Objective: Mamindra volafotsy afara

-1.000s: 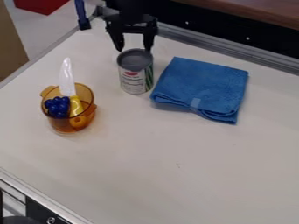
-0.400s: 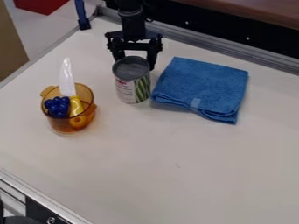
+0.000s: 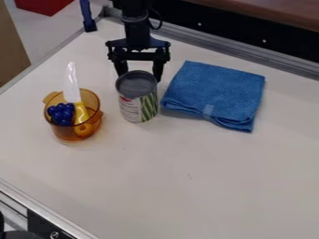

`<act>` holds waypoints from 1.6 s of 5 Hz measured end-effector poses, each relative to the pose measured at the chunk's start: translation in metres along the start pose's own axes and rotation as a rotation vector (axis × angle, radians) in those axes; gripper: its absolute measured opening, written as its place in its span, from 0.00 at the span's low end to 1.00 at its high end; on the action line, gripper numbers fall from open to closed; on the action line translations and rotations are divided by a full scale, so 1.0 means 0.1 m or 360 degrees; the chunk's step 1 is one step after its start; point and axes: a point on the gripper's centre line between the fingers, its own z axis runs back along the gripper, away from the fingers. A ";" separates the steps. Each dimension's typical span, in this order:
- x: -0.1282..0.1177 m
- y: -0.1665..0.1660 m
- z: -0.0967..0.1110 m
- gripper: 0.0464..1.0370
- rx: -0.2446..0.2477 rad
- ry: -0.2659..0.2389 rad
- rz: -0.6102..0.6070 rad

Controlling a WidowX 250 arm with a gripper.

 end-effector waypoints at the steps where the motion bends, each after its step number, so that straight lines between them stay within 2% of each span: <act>1: -0.19 -0.02 -0.02 0.96 0.0002 0.0020 0.0018; 3: -0.50 -0.14 -0.05 0.96 0.0009 -0.0003 0.0086; 4: -0.69 -0.20 -0.03 0.96 0.0006 -0.0035 0.0183; 5: -0.81 -0.24 -0.01 0.96 -0.0022 -0.0064 0.0528; 6: -0.87 -0.29 -0.01 0.96 0.0007 -0.0047 0.0682; 7: -1.03 -0.41 -0.12 0.96 0.0039 -0.0077 0.0794; 8: -1.16 -0.53 -0.14 0.96 0.0029 -0.0115 0.0832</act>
